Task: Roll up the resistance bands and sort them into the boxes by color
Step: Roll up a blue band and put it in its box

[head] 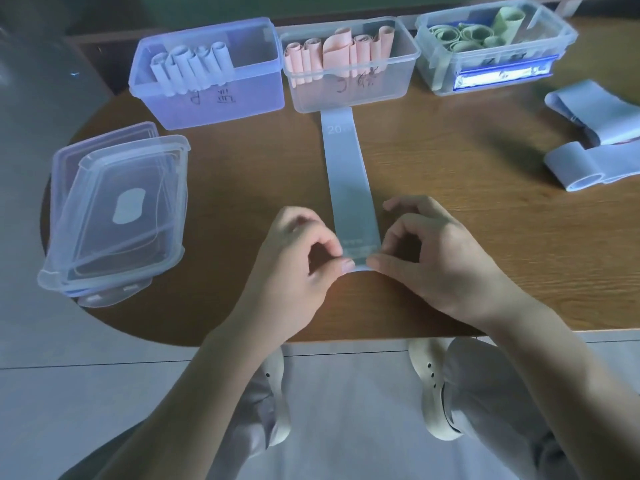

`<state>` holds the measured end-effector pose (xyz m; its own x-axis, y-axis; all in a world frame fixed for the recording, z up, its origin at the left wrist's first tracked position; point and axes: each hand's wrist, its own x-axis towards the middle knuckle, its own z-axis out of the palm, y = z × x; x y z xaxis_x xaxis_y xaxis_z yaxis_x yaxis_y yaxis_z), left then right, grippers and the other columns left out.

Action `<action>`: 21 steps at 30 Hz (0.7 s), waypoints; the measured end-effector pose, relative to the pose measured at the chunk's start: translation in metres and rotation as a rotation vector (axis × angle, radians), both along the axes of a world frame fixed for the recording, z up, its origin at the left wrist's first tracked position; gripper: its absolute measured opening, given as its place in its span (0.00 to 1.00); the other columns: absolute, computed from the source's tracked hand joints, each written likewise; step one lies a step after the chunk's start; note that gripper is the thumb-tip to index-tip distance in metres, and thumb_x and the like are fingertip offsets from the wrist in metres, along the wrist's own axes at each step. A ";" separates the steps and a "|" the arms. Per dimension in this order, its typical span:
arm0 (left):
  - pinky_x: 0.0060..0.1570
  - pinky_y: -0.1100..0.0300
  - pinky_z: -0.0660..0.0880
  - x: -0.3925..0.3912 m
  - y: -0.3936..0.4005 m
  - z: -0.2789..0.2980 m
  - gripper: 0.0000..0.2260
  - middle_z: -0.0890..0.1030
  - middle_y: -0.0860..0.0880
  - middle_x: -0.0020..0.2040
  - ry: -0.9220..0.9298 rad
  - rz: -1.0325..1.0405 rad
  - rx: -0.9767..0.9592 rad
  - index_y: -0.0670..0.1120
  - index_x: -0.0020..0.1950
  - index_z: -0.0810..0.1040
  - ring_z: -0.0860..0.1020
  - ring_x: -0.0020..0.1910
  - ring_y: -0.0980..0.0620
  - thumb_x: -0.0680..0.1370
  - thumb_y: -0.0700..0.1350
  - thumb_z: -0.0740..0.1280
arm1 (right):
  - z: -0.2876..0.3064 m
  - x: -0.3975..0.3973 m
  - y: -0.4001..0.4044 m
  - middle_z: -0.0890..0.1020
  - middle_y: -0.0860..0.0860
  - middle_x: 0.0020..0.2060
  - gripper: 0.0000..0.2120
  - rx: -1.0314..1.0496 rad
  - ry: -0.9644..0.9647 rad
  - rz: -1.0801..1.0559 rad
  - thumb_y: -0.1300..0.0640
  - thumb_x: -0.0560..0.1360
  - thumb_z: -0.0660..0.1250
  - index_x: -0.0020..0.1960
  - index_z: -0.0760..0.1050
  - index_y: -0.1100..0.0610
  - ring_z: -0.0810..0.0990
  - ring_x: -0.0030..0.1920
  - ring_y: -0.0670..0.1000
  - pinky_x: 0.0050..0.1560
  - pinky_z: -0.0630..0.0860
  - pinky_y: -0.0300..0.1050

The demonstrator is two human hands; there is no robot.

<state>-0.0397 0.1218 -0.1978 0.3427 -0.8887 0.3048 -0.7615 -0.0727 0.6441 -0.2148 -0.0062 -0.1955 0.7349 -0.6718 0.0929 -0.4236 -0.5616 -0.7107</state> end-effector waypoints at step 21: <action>0.41 0.58 0.76 -0.009 0.003 -0.001 0.02 0.74 0.52 0.46 -0.187 -0.157 -0.034 0.46 0.47 0.82 0.74 0.47 0.54 0.78 0.40 0.69 | -0.009 -0.011 0.003 0.75 0.45 0.66 0.11 -0.257 -0.052 0.227 0.41 0.78 0.67 0.52 0.82 0.47 0.74 0.63 0.49 0.62 0.73 0.57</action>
